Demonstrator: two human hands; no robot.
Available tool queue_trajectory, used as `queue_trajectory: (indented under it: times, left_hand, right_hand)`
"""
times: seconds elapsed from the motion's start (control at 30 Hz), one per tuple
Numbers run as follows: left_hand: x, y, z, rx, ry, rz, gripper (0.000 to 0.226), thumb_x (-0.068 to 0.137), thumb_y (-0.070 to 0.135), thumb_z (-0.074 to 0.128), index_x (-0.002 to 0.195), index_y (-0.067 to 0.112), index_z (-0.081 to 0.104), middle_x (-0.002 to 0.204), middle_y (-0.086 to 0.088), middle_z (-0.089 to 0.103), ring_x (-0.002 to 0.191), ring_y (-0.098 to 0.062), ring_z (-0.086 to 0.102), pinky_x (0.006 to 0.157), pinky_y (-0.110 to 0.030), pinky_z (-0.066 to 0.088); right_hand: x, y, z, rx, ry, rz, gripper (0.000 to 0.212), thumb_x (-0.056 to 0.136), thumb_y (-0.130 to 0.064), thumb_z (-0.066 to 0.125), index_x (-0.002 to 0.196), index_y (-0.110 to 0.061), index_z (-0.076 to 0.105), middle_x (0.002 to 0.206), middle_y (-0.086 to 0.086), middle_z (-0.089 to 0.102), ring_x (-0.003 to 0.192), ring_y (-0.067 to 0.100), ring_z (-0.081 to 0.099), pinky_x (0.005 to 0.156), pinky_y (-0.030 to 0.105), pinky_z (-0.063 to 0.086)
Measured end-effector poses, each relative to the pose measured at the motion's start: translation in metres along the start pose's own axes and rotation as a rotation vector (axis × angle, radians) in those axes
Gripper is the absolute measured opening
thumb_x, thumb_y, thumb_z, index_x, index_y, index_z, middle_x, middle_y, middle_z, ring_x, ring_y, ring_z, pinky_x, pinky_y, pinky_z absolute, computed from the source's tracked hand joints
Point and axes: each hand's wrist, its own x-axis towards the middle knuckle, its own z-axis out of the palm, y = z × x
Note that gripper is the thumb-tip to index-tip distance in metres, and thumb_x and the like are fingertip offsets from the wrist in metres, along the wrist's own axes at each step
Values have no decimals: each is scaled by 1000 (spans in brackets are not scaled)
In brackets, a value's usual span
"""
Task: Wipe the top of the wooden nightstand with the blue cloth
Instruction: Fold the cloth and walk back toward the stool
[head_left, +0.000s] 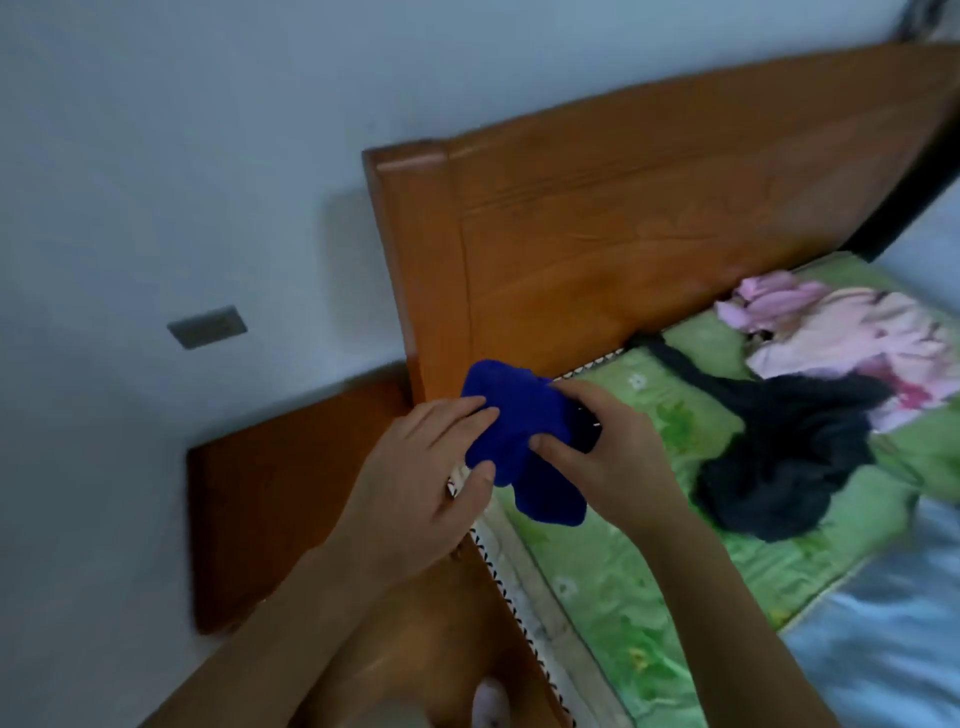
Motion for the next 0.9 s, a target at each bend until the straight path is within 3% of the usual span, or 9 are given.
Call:
queue_trajectory:
  times: [0.2,0.4,0.67,0.8,0.9]
  left_hand:
    - [36,41,24,-13,-123,277,50,101,43,40,138,15,58,139,0,60,130,-12,51,107,-33,41]
    - [50,63,80,-131,-329,436,56,100,47,36,142,16,54,146,2,55,134,-11,46,113,-25,31]
    - [-5,107,169,-320,-696,628,51,99,43,43,137,13,59,137,-3,63,127,-17,55,106,-39,45]
    - [-35,154,184,-362,-804,758,47,99,40,47,134,12,61,132,-4,65,123,-19,59,103,-38,46]
    - [-54,196,198,-362,-843,861,46,100,41,46,134,14,61,132,-2,65,123,-15,57,104,-32,44]
  right_hand:
    - [-47,20,-59,-100,207,105,53,81,-41,79,129,-30,61,117,-15,67,102,5,61,90,29,52]
    - [-111,55,-72,-119,363,399,53,80,-42,80,129,-31,63,113,-13,70,99,8,65,87,33,56]
    - [-253,83,-51,-177,522,844,53,75,-37,83,125,-35,65,106,-13,70,96,12,64,79,25,43]
    - [-329,77,-47,-95,673,990,50,73,-40,80,121,-41,64,94,-25,64,92,8,65,76,22,45]
    - [-381,76,-52,-80,789,1031,50,73,-39,81,120,-41,65,97,-25,67,91,4,64,78,21,47]
